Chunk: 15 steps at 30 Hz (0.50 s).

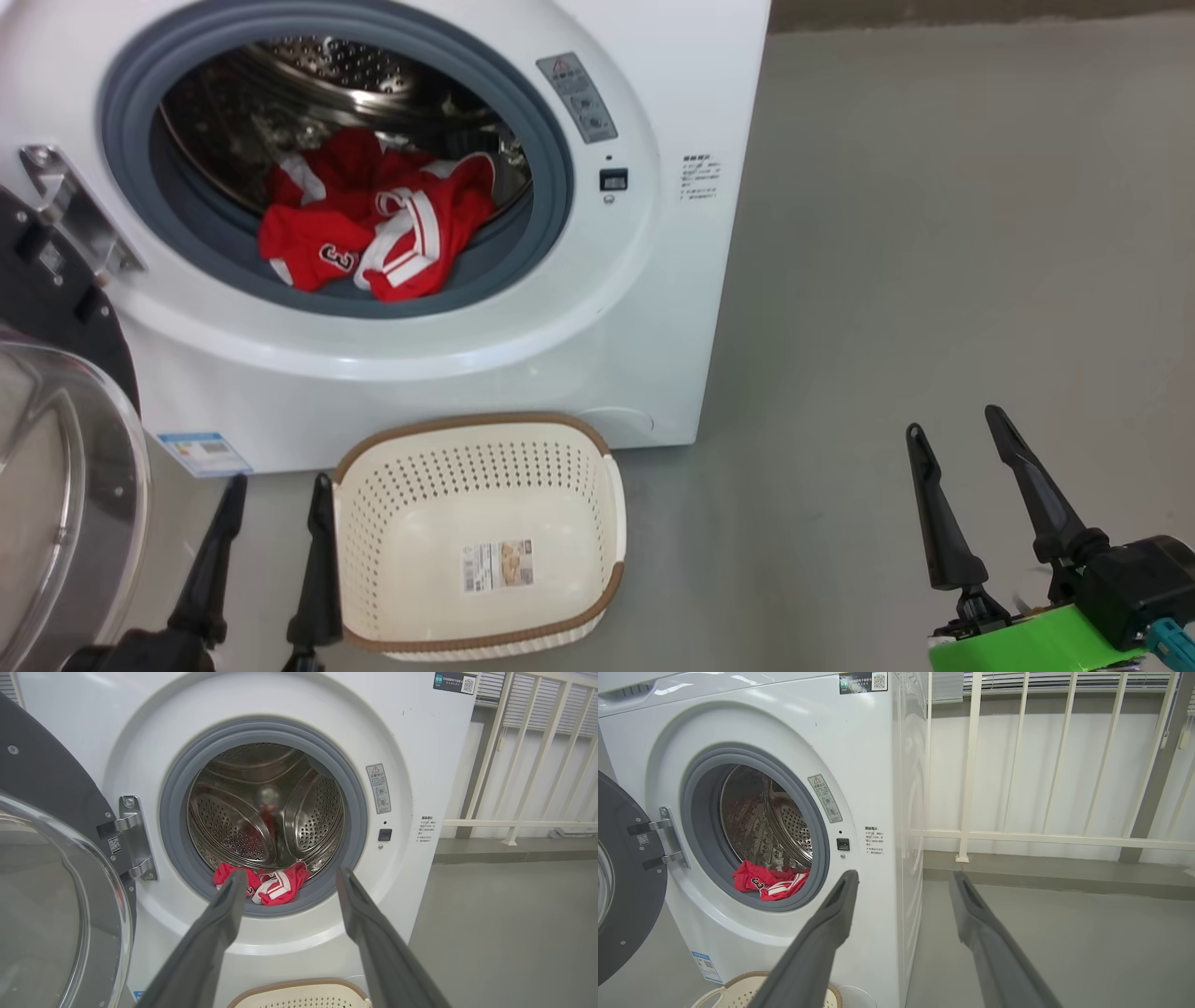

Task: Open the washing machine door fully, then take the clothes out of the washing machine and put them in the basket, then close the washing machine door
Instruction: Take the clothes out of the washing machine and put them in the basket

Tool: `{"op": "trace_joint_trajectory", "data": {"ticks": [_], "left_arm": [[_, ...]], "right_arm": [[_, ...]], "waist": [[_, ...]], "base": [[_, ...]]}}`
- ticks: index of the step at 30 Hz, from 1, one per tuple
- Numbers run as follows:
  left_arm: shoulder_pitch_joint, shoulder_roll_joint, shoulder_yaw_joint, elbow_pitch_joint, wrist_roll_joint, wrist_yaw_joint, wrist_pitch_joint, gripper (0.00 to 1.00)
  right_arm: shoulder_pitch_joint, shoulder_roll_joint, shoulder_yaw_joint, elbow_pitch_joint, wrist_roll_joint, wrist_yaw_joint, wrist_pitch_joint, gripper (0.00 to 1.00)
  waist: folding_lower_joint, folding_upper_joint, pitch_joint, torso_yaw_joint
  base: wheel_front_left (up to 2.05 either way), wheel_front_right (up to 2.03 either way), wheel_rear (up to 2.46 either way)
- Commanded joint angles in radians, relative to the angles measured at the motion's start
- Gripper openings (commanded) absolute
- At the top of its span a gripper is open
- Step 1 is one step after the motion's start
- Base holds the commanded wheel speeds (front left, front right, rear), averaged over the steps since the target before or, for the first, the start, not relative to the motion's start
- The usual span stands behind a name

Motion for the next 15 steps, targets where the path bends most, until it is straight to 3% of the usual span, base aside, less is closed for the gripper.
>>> {"op": "trace_joint_trajectory", "data": {"ticks": [1,15], "left_arm": [[-0.051,0.004,0.036,-0.022,0.004,0.010,-0.009,1.00],[-0.179,-0.014,0.030,-0.008,-0.025,0.002,-0.009,1.00]], "right_arm": [[-0.040,-0.012,0.028,-0.032,-0.009,0.006,-0.006,1.00],[-0.103,-0.012,0.034,-0.053,-0.022,0.006,-0.006,1.00]], "waist": [[0.0000,0.0000,0.027,0.011],[0.0000,0.0000,0.179,0.034]], "base": [[0.00,0.00,0.00],[0.00,0.00,0.00]]}}
